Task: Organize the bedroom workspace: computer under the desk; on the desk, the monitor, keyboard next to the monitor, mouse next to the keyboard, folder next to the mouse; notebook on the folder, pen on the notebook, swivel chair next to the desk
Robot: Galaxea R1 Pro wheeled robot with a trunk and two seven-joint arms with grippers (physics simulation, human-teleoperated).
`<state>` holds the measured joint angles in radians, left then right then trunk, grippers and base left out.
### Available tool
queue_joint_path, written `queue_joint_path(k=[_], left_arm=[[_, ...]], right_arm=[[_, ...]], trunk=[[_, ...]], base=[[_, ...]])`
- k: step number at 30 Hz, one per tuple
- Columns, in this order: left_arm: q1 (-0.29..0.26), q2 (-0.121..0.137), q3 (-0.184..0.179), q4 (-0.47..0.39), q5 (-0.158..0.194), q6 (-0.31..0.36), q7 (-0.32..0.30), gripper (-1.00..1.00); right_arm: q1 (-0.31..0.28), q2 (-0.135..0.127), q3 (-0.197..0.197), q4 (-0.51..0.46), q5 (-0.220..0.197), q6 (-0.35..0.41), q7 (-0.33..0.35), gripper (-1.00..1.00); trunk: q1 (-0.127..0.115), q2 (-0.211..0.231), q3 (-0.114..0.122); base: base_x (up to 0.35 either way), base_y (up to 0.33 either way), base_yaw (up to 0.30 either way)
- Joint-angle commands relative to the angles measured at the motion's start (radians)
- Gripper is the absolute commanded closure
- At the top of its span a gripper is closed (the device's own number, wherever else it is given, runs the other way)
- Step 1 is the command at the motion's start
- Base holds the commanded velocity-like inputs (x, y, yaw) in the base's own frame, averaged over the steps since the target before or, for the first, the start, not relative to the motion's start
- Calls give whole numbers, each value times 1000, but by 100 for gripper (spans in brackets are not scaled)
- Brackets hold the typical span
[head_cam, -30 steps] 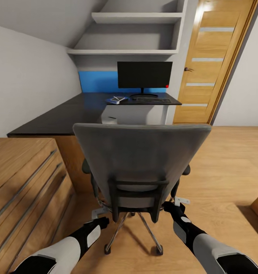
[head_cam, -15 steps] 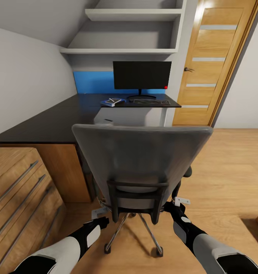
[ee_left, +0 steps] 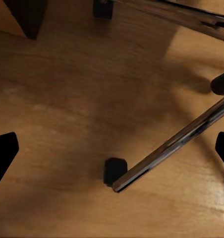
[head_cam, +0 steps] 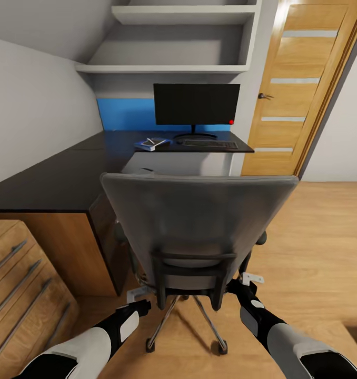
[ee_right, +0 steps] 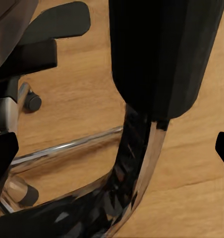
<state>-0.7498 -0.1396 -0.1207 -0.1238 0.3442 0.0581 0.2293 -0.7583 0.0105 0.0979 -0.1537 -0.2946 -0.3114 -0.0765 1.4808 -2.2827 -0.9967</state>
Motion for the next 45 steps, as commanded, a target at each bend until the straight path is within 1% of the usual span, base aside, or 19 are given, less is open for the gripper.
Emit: queue_joint_path(k=[1,5,14,19,28,32,34,37,45], left_arm=[[0,0,-8,-2,7,6,5,-100],[0,0,-8,-3,7,6,5,-100],[0,0,-8,-2,7,6,5,-100],[0,0,-8,-2,7,6,5,-100],[0,0,-8,-3,7,5,5,-100],[0,1,-8,-3,7,5,5,-100],[0,1,-8,-2,8,5,5,-100],[0,2,-8,-3,8,5,5,-100],[0,3,-8,-3,9,5,5,-100]], right_arm=[[-1,0,20,-1,0,-1,0,-100],[-1,-1,20,-1,0,-1,0,-100],[-1,-3,19,0,-1,-1,0,-100],[-1,-3,19,0,0,-1,0,-100],[-1,-4,20,-1,-1,-1,0,-100],[-1,-4,20,-1,-1,-2,0,-100],[-1,-4,20,-1,-1,-10,0,-100],[0,-3,20,0,0,-52,1,-100],[0,-3,20,0,0,-69,1,-100]], trunk=[[0,0,-1],[0,0,-2],[0,0,-3],[0,0,-3],[0,0,-3],[0,0,-3],[0,0,-3],[0,0,-3],[0,0,-3]], base=[[300,-108,110],[173,-73,42],[21,-10,5],[-115,-1,0],[-13,0,0],[-154,0,0],[-130,0,0],[-46,0,0],[-62,0,0]])
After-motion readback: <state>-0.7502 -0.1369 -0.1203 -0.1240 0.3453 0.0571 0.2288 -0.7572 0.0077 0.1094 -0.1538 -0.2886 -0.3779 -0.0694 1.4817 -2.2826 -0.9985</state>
